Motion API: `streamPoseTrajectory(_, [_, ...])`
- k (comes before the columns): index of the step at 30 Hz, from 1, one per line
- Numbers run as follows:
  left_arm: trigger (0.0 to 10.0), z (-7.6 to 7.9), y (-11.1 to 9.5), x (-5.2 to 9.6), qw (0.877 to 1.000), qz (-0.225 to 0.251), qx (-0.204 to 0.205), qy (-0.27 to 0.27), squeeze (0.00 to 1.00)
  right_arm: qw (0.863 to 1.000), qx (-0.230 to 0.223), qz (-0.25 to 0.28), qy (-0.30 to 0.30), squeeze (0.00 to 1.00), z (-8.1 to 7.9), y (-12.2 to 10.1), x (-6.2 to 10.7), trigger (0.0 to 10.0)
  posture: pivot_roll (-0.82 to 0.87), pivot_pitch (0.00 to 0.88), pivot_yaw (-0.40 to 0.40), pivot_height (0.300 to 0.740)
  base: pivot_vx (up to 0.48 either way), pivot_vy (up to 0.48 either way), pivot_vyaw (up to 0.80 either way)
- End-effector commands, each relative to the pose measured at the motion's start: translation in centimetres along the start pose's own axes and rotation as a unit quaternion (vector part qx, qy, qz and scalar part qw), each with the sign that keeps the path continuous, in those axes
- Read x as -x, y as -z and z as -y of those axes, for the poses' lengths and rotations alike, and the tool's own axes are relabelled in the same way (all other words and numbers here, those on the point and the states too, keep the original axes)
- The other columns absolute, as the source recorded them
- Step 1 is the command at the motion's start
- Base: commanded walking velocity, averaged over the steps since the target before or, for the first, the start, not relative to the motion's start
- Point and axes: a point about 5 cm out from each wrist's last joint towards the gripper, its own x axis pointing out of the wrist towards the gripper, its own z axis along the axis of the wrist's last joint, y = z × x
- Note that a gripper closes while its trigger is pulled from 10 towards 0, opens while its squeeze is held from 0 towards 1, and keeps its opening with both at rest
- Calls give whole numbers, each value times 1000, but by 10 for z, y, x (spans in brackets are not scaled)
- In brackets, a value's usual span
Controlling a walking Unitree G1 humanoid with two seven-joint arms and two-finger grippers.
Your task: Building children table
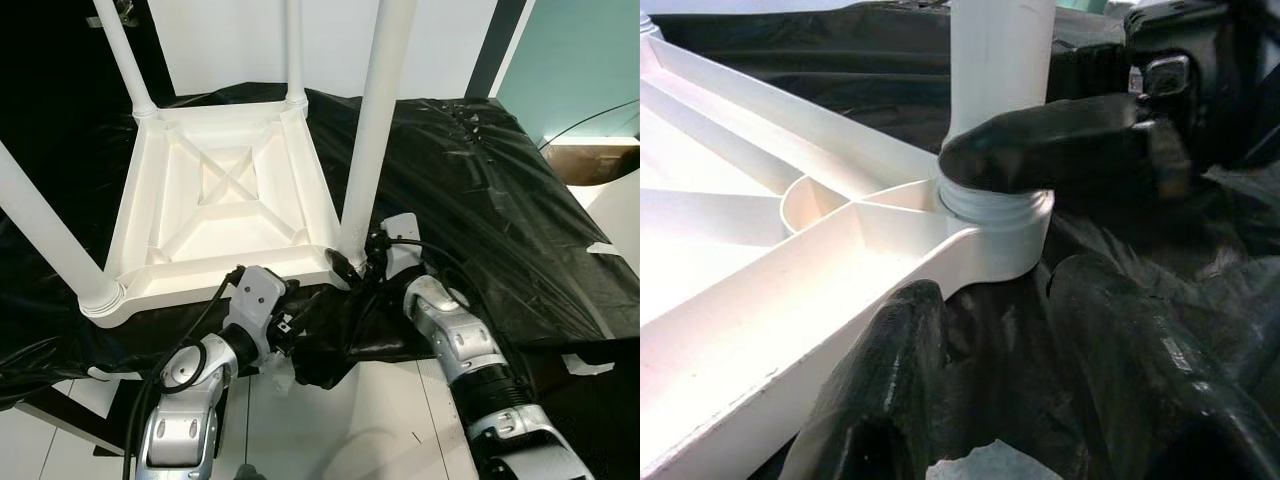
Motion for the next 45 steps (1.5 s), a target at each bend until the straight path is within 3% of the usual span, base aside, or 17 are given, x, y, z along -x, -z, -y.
streamPoseTrajectory(1, [10000,-7,0,1,998,1,1,-59,0,999,15,-4,-41,0,8,-2,-1,10000,111,0,-45,740,0,0,0])
streamPoseTrajectory(4, [10000,-8,0,0,998,1,1,-59,0,997,30,-9,-64,0,12,-4,-3,10000,109,0,-41,740,0,0,0])
streamPoseTrajectory(7, [10000,-9,-2,-1,998,3,-4,-56,0,987,69,-27,-141,0,13,-13,-16,10000,109,0,-37,740,0,0,0])
streamPoseTrajectory(12, [10000,-11,-4,-2,998,4,-7,-57,0,979,93,-42,-174,0,12,-17,-24,10000,117,0,-39,740,0,0,0])
streamPoseTrajectory(13, [10000,-11,-4,-2,998,5,-8,-59,0,977,99,-46,-181,0,11,-18,-25,7098,124,0,-44,740,0,0,0])
streamPoseTrajectory(14, [10000,-12,-4,-1,998,5,-7,-62,0,975,103,-50,-190,0,12,-18,-25,1765,129,0,-49,740,0,0,0])
streamPoseTrajectory(15, [10000,-12,-4,0,998,5,-7,-64,0,973,106,-52,-197,0,12,-18,-25,0,131,0,-50,740,0,0,0])
streamPoseTrajectory(23, [10000,-11,-3,3,997,4,-2,-72,0,968,95,-65,-222,0,16,-10,-20,0,134,0,-60,740,0,0,0])
streamPoseTrajectory(29, [10000,-10,-2,2,997,5,0,-71,0,973,93,-93,-190,0,19,1,-18,0,124,0,-62,740,0,0,0])
streamPoseTrajectory(30, [10000,-10,-2,2,997,5,0,-71,0,973,95,-100,-185,0,19,4,-17,9490,124,0,-62,740,0,0,0])
streamPoseTrajectory(32, [10000,-9,-2,2,998,4,2,-68,0,979,80,-105,-157,0,17,9,-17,10000,117,5,-63,740,0,0,0])
streamPoseTrajectory(35, [10000,-8,-1,2,998,3,2,-66,0,984,64,-105,-126,0,15,12,-18,10000,116,6,-63,740,0,0,0])
streamPoseTrajectory(37, [10000,-7,-1,3,998,2,4,-65,0,991,27,-111,-76,0,8,19,-20,10000,113,14,-62,740,0,0,0])
streamPoseTrajectory(40, [10000,-6,-1,3,998,2,5,-65,0,991,18,-116,-58,0,2,23,-20,10000,113,18,-62,740,0,0,0])
streamPoseTrajectory(41, [10000,-3,-1,2,998,3,7,-61,0,992,9,-123,-24,0,-9,30,-20,10000,112,20,-60,740,0,0,0])
streamPoseTrajectory(43, [10000,-3,-1,2,998,3,7,-61,0,992,9,-123,-24,0,-9,30,-20,10000,112,20,-60,740,0,0,0])
streamPoseTrajectory(45, [10000,-1,0,2,998,2,10,-57,0,991,-21,-129,38,0,-20,37,-19,10000,111,26,-58,740,0,0,0])
